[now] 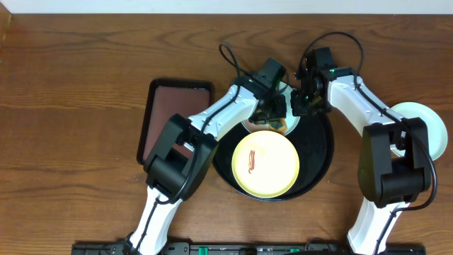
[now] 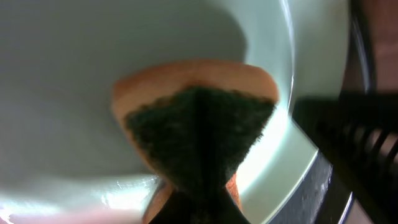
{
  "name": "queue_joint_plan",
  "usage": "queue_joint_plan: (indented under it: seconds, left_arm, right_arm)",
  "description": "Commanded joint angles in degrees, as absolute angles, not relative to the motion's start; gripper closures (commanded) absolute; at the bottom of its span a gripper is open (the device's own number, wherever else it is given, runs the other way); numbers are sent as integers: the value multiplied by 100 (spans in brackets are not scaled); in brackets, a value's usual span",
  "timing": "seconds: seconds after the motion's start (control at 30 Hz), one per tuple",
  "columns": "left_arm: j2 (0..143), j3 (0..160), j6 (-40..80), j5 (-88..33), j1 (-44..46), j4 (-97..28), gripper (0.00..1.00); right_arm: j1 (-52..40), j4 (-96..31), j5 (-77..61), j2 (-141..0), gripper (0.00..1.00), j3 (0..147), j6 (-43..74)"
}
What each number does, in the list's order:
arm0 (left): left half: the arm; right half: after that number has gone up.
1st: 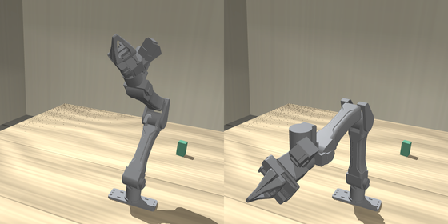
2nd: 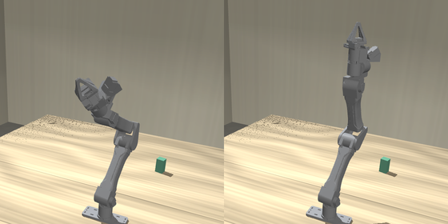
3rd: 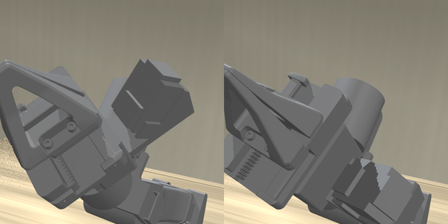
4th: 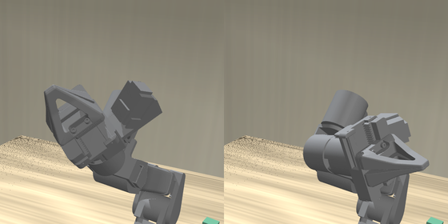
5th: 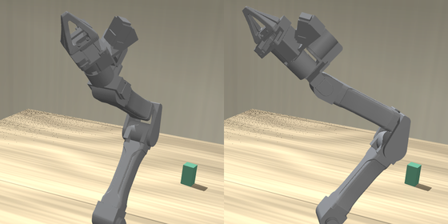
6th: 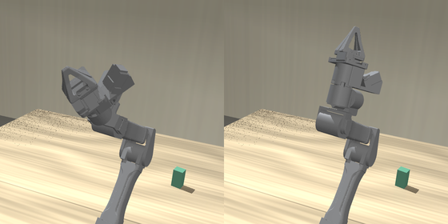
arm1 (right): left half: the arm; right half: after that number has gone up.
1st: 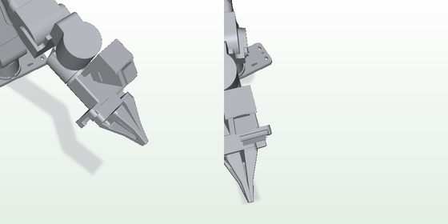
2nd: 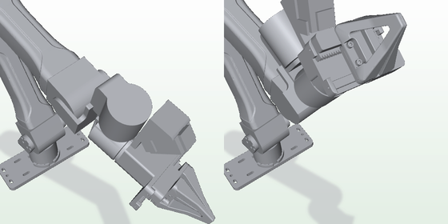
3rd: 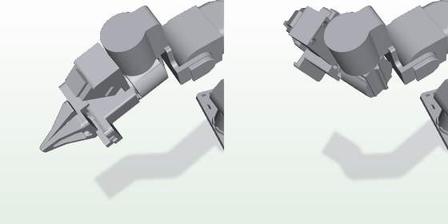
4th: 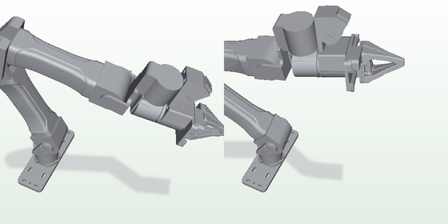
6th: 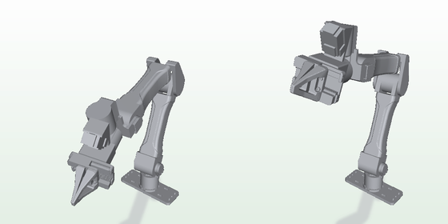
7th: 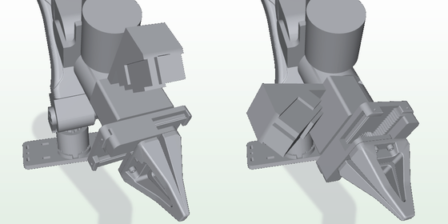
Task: Clean dirty plates on tray and stack at the side
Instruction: 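Scrub the pale green plate with the sponge in the left gripper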
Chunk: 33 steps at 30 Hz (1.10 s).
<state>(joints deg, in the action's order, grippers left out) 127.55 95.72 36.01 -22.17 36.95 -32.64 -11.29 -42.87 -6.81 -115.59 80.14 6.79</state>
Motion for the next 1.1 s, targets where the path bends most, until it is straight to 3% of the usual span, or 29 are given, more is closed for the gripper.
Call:
queue_joint_plan:
  seconds: [0.0, 0.3, 0.67, 1.07]
  left_arm:
    - [12881, 9623, 3789, -2335, 3441, -3472, 92]
    - [12881, 9625, 3221, -1529, 2567, -4060, 93]
    - [12803, 9887, 2226, 397, 2545, -4471, 93]
    - [11773, 10224, 2255, 384, 2464, -4689, 92]
  right_arm:
    - [-1210, -4329, -585, -11496, 99, 7953, 637]
    - [-1210, -4324, -585, -11496, 99, 7953, 637]
    - [-1210, -4324, -585, -11496, 99, 7953, 681]
    - [-1205, -4309, -585, -11496, 99, 7953, 829]
